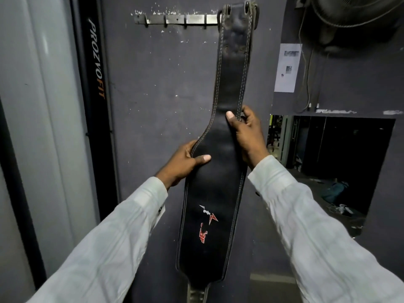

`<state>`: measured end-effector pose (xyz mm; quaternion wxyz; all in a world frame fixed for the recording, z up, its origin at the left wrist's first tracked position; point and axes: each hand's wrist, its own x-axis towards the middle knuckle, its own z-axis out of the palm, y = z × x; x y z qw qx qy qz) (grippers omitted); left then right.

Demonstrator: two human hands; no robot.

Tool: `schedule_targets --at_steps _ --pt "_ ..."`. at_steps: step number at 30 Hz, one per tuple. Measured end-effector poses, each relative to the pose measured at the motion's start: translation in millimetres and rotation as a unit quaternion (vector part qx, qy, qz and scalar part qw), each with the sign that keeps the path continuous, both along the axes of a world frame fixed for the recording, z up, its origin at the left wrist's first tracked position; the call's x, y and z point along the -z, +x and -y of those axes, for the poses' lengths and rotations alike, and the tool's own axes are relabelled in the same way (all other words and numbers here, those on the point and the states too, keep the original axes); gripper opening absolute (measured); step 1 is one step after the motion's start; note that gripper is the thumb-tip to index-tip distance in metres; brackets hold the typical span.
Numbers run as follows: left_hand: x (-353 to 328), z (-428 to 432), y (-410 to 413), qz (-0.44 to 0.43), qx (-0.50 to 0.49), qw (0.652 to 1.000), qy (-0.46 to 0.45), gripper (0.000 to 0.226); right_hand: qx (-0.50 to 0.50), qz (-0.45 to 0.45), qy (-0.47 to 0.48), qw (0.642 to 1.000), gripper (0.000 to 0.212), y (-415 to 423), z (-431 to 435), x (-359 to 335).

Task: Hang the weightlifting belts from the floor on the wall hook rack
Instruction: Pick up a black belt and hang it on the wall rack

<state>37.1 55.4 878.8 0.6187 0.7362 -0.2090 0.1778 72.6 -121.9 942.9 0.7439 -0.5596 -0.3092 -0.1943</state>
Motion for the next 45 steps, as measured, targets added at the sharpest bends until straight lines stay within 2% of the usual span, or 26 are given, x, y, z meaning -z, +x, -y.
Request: schedule_targets --at_steps 4,8,13,15,18,23,26,28,32,35,38,41,43,45 --pt "6.9 10.1 4.7 0.022 -0.042 0.999 -0.016 0.046 0.02 -0.004 0.014 1.0 0.028 5.4 3.9 3.2" --pt "25.4 0.9 0.9 -0.089 0.061 0.994 0.035 0.046 0.036 -0.006 0.03 0.999 0.026 8.1 11.0 3.9" --pt "36.3 13.7 10.1 -0.044 -0.012 0.999 0.015 0.044 0.07 -0.02 0.049 0.996 0.027 18.6 22.7 1.2" --pt "40.5 11.0 12.8 -0.068 0.006 0.997 0.02 0.049 0.065 -0.018 0.062 0.996 0.025 20.9 27.0 1.9" --pt "61.9 1.0 12.4 -0.126 0.033 0.988 0.081 0.047 0.059 -0.011 0.069 0.996 0.024 21.9 31.1 1.3" --pt "87.9 10.7 17.6 -0.08 -0.055 0.994 0.052 0.044 0.072 0.015 0.043 0.996 0.027 22.2 32.8 0.0" --pt "90.3 3.8 16.8 -0.122 -0.007 0.991 0.055 0.049 0.071 0.022 0.032 0.997 0.028 20.9 32.8 -3.2" --pt "96.8 -1.0 12.9 -0.165 0.018 0.982 0.088 0.047 0.074 0.03 0.026 0.996 0.03 20.9 31.9 -7.5" --pt "112.5 1.4 13.0 -0.119 -0.053 0.986 0.099 0.044 0.076 0.046 0.001 0.996 0.03 18.8 26.8 -11.5" --pt "116.2 0.8 7.8 -0.122 -0.046 0.987 0.092 0.047 0.062 0.043 0.005 0.997 0.033 20.0 25.1 -9.5" --pt "125.5 -1.4 -1.6 -0.166 -0.021 0.976 0.136 0.049 0.057 0.041 0.001 0.998 0.032 20.5 26.2 -8.3" --pt "139.7 -5.8 -1.5 -0.143 -0.082 0.97 0.179 0.057 0.047 0.041 -0.004 0.998 0.03 20.9 29.0 -7.6" --pt "135.3 0.9 -4.9 -0.151 -0.079 0.975 0.141 0.057 0.028 0.045 -0.004 0.999 0.031 21.5 30.4 -7.2" --pt "107.9 21.6 -12.1 -0.136 -0.059 0.988 0.039 0.036 0.001 0.043 -0.01 0.999 0.031 23.4 31.0 -5.3"
